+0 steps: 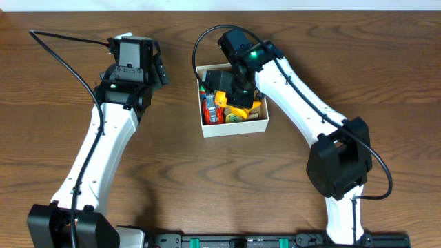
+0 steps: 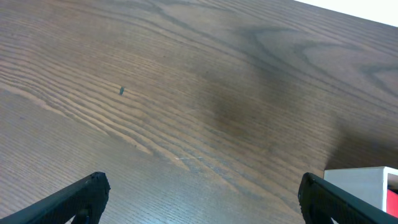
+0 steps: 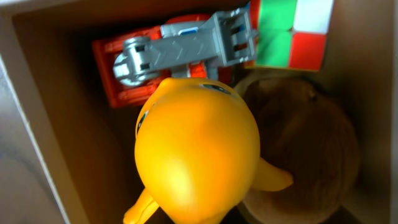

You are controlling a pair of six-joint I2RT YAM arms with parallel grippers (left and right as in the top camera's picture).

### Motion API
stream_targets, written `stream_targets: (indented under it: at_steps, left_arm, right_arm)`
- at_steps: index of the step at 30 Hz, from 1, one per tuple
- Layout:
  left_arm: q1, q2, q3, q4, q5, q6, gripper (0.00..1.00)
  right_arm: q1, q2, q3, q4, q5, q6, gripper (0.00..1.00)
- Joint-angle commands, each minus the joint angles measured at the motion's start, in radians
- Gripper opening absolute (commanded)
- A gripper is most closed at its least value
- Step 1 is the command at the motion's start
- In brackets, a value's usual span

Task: Pack container
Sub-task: 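Lower the orange dinosaur into the box with the right gripper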

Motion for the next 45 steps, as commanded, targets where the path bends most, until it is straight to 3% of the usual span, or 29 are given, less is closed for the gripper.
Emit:
stream_targets:
  at_steps: [1,32,37,45]
  left_arm:
    - [0.006,-0.004,0.015,-0.003,-0.002,-0.005,0.98]
    - [0.006,-0.004,0.015,-0.003,-0.002,-0.005,0.98]
    - [0.006,-0.004,0.015,-0.003,-0.002,-0.005,0.98]
    - [0.006,-0.004,0.015,-0.003,-0.002,-0.005,0.98]
  right_arm:
    - [0.007,-0.022,0.003,-0.012,0.024,-0.006,0.01]
    - [0.012,-0.195,0.005,0.049,0.281,-0.126,0.01]
    - [0.013,-0.195,0.005,-0.003,0.249,-0.126,0.01]
    - [0.015,-0.193,0.005,-0.102,0.038,-0.127,0.01]
